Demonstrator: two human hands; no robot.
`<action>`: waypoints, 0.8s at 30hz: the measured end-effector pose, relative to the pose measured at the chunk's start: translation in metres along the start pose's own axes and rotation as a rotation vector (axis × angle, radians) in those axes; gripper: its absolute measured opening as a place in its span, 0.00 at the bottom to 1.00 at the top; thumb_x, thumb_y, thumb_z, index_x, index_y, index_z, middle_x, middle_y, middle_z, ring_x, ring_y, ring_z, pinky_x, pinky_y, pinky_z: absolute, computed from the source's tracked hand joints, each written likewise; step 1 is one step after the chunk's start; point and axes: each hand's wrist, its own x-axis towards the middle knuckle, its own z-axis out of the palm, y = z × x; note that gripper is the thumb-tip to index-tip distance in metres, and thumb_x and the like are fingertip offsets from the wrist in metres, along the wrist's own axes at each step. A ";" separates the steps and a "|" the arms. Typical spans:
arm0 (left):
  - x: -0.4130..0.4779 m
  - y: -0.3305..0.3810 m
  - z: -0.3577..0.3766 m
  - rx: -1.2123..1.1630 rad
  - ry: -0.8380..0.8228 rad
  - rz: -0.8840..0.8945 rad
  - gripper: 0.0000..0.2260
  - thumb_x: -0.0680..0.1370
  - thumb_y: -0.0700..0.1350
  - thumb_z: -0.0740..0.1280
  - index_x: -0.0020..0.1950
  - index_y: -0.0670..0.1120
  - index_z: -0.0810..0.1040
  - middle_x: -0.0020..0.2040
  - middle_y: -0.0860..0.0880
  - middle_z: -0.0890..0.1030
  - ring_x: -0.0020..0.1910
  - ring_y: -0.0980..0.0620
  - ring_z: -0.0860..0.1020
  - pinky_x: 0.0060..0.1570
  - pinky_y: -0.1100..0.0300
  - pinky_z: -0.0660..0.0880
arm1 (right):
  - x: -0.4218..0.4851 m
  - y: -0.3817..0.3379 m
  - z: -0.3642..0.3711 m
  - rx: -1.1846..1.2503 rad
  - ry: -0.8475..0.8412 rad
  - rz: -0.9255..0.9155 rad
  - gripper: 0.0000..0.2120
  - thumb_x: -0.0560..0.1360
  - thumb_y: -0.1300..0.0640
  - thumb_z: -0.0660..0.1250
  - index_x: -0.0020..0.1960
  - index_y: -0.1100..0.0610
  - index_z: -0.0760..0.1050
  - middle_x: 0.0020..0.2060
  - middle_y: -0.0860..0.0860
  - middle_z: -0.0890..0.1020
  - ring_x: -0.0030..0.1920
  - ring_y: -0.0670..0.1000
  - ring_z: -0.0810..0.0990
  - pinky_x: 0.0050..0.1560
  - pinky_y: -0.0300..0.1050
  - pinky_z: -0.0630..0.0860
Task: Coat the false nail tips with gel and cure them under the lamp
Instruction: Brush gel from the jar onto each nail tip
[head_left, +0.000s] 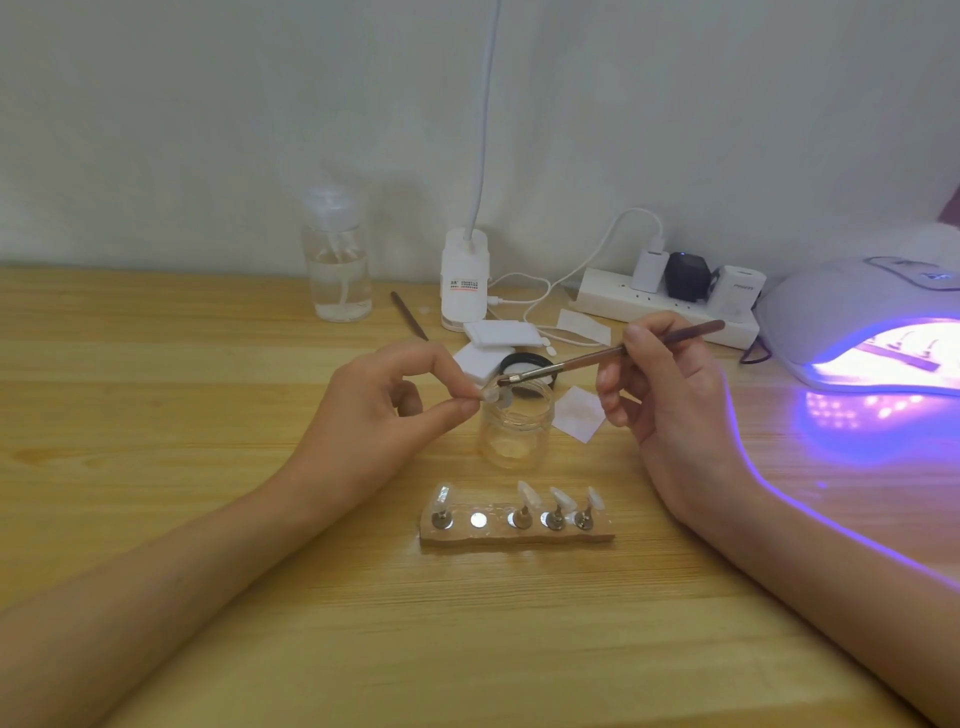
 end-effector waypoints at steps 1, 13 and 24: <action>0.000 0.000 0.000 0.002 -0.001 -0.004 0.06 0.72 0.39 0.75 0.39 0.48 0.81 0.42 0.61 0.81 0.28 0.56 0.66 0.32 0.71 0.66 | 0.000 0.000 0.001 0.016 -0.017 -0.010 0.06 0.80 0.56 0.64 0.44 0.53 0.71 0.29 0.51 0.79 0.29 0.48 0.77 0.27 0.37 0.71; -0.001 0.002 0.000 0.006 -0.008 -0.060 0.04 0.73 0.40 0.75 0.40 0.46 0.82 0.38 0.57 0.82 0.24 0.58 0.65 0.28 0.69 0.64 | 0.000 0.000 0.002 -0.003 -0.052 0.006 0.06 0.80 0.56 0.64 0.44 0.54 0.72 0.30 0.51 0.79 0.31 0.48 0.77 0.29 0.37 0.72; -0.001 0.003 0.000 0.009 -0.012 -0.070 0.04 0.73 0.40 0.75 0.40 0.46 0.81 0.40 0.52 0.83 0.25 0.58 0.65 0.28 0.68 0.64 | 0.000 0.002 0.002 -0.015 -0.022 0.035 0.07 0.81 0.58 0.62 0.45 0.55 0.71 0.29 0.51 0.79 0.30 0.47 0.77 0.28 0.37 0.72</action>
